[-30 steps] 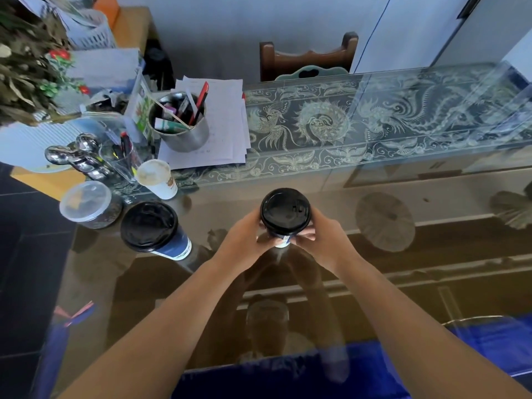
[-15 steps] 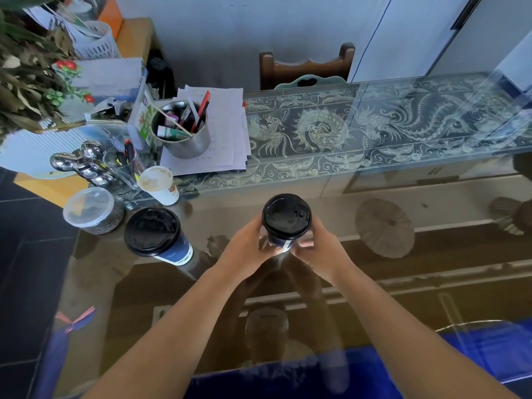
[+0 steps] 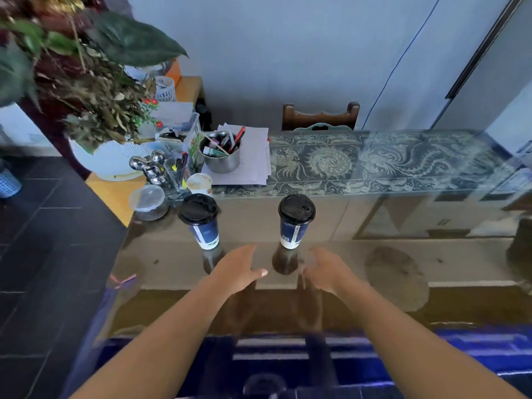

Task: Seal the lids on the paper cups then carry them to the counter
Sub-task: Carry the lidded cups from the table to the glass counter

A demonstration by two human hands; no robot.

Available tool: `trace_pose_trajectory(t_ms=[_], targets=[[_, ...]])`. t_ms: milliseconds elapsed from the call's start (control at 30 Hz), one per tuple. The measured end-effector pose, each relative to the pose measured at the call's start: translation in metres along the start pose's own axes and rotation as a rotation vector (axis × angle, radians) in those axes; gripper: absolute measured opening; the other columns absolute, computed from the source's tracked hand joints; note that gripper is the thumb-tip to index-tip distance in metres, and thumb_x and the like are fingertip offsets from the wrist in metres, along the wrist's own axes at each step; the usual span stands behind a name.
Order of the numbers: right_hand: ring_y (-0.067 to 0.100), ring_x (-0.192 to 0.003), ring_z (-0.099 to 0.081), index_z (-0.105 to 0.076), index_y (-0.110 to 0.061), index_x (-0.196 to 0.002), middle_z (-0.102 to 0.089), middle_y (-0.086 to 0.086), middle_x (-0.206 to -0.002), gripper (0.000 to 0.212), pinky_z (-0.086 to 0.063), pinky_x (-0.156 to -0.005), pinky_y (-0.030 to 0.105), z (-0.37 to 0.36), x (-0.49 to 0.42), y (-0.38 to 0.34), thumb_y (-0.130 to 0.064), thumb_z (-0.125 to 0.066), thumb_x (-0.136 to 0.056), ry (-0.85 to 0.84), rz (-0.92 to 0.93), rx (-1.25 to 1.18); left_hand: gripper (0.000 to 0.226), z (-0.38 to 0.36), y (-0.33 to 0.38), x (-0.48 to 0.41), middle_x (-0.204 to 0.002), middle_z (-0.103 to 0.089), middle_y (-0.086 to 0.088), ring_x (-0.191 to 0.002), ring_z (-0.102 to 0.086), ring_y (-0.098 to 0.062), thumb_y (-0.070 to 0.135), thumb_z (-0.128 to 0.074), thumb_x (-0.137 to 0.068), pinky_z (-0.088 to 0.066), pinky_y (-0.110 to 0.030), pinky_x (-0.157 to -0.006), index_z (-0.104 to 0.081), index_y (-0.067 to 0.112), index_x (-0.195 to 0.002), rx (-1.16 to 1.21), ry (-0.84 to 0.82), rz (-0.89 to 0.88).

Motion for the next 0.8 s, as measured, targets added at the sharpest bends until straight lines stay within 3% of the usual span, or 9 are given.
trace_pose_trajectory(t_ms=[100, 200, 300, 433, 500, 533, 600, 667, 800], targets=[[0.031, -0.114, -0.062, -0.057, -0.017, -0.127, -0.065, 0.009, -0.125, 0.04, -0.049, -0.093, 0.034, -0.014, 0.027, -0.003, -0.028, -0.059, -0.089, 0.005, 0.062, 0.051, 0.082, -0.004, -0.006, 0.046, -0.162, -0.039, -0.005, -0.138, -0.051, -0.027, 0.049, -0.064, -0.096, -0.051, -0.043, -0.106, -0.023, 0.02, -0.161, 0.032, 0.045, 0.043], [0.032, -0.121, -0.061, -0.053, -0.014, -0.134, -0.063, 0.01, -0.13, 0.049, -0.049, -0.1, 0.038, -0.032, 0.053, -0.018, -0.034, -0.059, -0.09, -0.025, 0.128, 0.116, 0.079, -0.011, -0.017, 0.097, -0.162, -0.039, -0.005, -0.146, -0.042, -0.025, 0.044, -0.067, -0.095, -0.038, -0.041, -0.117, -0.028, 0.02, -0.159, 0.103, 0.141, 0.086], [0.031, -0.13, -0.055, -0.047, -0.014, -0.145, -0.057, 0.012, -0.144, 0.057, -0.041, -0.099, 0.031, -0.058, 0.073, -0.053, -0.032, -0.058, -0.093, -0.071, 0.216, 0.13, 0.074, -0.007, -0.039, 0.149, -0.16, -0.04, -0.007, -0.147, -0.039, -0.025, 0.037, -0.067, -0.097, -0.03, -0.035, -0.117, -0.031, 0.015, -0.158, 0.184, 0.191, 0.155], [0.031, -0.138, -0.05, -0.038, -0.015, -0.152, -0.048, 0.011, -0.153, 0.064, -0.042, -0.111, 0.039, -0.103, 0.091, -0.117, -0.036, -0.06, -0.096, -0.179, 0.351, 0.198, 0.062, 0.021, -0.077, 0.224, -0.149, -0.052, -0.007, -0.137, -0.05, -0.027, 0.033, -0.066, -0.096, -0.036, -0.031, -0.109, -0.043, 0.015, -0.151, 0.122, 0.289, 0.269], [0.026, -0.139, -0.049, -0.037, -0.017, -0.154, -0.045, 0.01, -0.157, 0.066, -0.046, -0.106, 0.03, -0.132, 0.103, -0.159, -0.035, -0.063, -0.096, -0.228, 0.43, 0.192, 0.055, 0.035, -0.106, 0.267, -0.14, -0.062, -0.007, -0.128, -0.058, -0.029, 0.029, -0.065, -0.094, -0.045, -0.033, -0.105, -0.05, 0.019, -0.145, 0.117, 0.341, 0.328], [0.023, -0.138, -0.051, -0.038, -0.019, -0.154, -0.046, 0.008, -0.156, 0.067, -0.046, -0.102, 0.025, -0.148, 0.111, -0.18, -0.035, -0.064, -0.095, -0.243, 0.469, 0.198, 0.048, 0.041, -0.122, 0.29, -0.134, -0.066, -0.007, -0.123, -0.06, -0.03, 0.029, -0.065, -0.093, -0.048, -0.035, -0.101, -0.054, 0.019, -0.139, 0.128, 0.366, 0.36], [0.024, -0.132, -0.056, -0.043, -0.023, -0.15, -0.055, 0.005, -0.148, 0.063, -0.047, -0.106, 0.032, -0.178, 0.128, -0.224, -0.041, -0.063, -0.093, -0.253, 0.566, 0.264, 0.044, 0.048, -0.157, 0.334, -0.129, -0.067, -0.007, -0.123, -0.061, -0.03, 0.033, -0.067, -0.093, -0.048, -0.036, -0.099, -0.057, 0.016, -0.133, 0.158, 0.437, 0.439], [0.027, -0.124, -0.061, -0.047, -0.025, -0.144, -0.062, 0.005, -0.137, 0.059, -0.049, -0.106, 0.041, -0.211, 0.146, -0.269, -0.047, -0.06, -0.091, -0.269, 0.667, 0.338, 0.057, 0.051, -0.193, 0.376, -0.141, -0.062, -0.006, -0.132, -0.056, -0.025, 0.04, -0.066, -0.095, -0.042, -0.032, -0.106, -0.05, 0.015, -0.144, 0.175, 0.495, 0.521], [0.028, -0.124, -0.061, -0.047, -0.016, -0.146, -0.06, 0.013, -0.14, 0.06, -0.046, -0.104, 0.036, -0.296, 0.184, -0.356, -0.038, -0.064, -0.093, -0.368, 0.815, 0.427, 0.065, 0.042, -0.275, 0.459, -0.147, -0.056, -0.003, -0.136, -0.052, -0.021, 0.046, -0.064, -0.096, -0.04, -0.031, -0.11, -0.044, 0.018, -0.15, 0.267, 0.58, 0.678]])
Point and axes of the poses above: each hand's wrist, its own x-axis away from the middle knuckle, its own z-axis out of the back of the hand, y = z × x, the point moved 3 cm from there along -x, towards the middle knuckle
